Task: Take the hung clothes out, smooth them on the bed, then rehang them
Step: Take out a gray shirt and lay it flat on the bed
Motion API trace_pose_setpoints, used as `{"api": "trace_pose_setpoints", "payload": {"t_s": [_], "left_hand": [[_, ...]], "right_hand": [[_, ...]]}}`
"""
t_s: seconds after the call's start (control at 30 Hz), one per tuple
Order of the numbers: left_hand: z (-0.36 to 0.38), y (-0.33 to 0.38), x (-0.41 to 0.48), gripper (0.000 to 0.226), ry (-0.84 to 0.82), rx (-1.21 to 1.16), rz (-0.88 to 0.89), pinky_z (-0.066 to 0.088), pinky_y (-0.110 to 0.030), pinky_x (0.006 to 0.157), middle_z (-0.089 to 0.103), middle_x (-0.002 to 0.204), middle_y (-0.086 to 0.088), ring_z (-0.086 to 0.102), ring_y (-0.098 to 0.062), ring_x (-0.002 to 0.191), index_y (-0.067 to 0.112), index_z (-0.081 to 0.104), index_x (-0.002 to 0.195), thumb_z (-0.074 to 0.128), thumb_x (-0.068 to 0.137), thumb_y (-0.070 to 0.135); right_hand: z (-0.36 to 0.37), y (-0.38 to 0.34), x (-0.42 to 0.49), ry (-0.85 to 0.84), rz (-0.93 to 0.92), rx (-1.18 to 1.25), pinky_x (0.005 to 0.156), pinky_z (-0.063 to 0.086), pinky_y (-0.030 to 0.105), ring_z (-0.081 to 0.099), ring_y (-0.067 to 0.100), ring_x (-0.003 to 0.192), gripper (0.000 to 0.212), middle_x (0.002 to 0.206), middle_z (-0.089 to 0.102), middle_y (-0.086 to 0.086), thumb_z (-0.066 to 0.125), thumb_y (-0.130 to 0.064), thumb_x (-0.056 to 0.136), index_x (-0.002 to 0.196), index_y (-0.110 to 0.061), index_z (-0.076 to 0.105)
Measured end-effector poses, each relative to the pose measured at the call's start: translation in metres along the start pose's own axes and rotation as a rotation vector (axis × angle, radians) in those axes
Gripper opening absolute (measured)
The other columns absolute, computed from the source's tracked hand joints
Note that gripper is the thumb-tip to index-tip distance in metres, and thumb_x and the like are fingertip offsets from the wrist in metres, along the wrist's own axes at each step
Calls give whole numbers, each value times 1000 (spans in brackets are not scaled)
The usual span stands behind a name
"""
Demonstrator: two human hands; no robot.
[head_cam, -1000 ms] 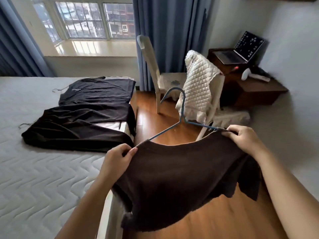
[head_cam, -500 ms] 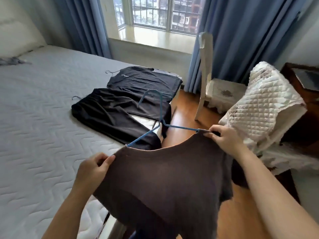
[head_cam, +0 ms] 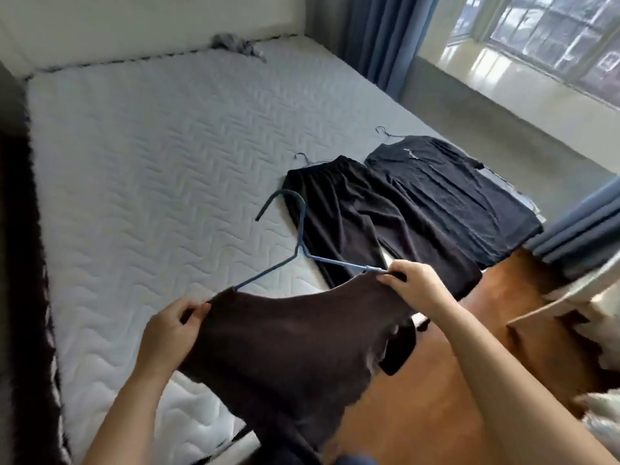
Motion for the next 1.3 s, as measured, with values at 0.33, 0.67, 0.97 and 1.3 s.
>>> {"api": "trace_pose_setpoints", "payload": {"t_s": [0.33, 0.67, 0.97, 1.3], "left_hand": [[-8, -61, 12, 21, 218, 58, -302, 40, -35, 71, 67, 85, -14, 60, -34, 85, 6, 60, 83, 55, 89, 25], [14, -46, 23, 25, 334, 196, -430, 36, -31, 64, 65, 75, -15, 58, -34, 73, 1, 58, 75, 58, 87, 23], [56, -87, 102, 25, -105, 423, -379, 39, -35, 71, 63, 94, -17, 58, -33, 90, 4, 54, 84, 42, 95, 24], [92, -158, 259, 29, 9, 495, -343, 43, -39, 70, 66, 96, -23, 60, -39, 90, 2, 57, 92, 43, 95, 27]], "right_hand": [[72, -53, 112, -273, -200, -59, 64, 36, 27, 55, 19, 75, 19, 71, 56, -2, 63, -35, 83, 71, -23, 53], [107, -14, 190, -502, -208, -163, 71, 43, 33, 56, 24, 79, 15, 78, 59, 4, 58, -25, 86, 74, -18, 52], [144, -1, 260, -417, -141, -137, 72, 43, 36, 50, 23, 81, 13, 85, 55, 6, 53, -23, 89, 80, -13, 56], [231, -7, 377, -440, -136, -230, 63, 39, 35, 55, 29, 79, 21, 86, 58, 10, 46, -27, 93, 73, -22, 43]]}}
Point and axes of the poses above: each hand's wrist, its own x-axis towards the middle knuckle, its own z-axis out of the palm, y = z × x, the point moved 8 cm from there along x, towards the middle knuckle
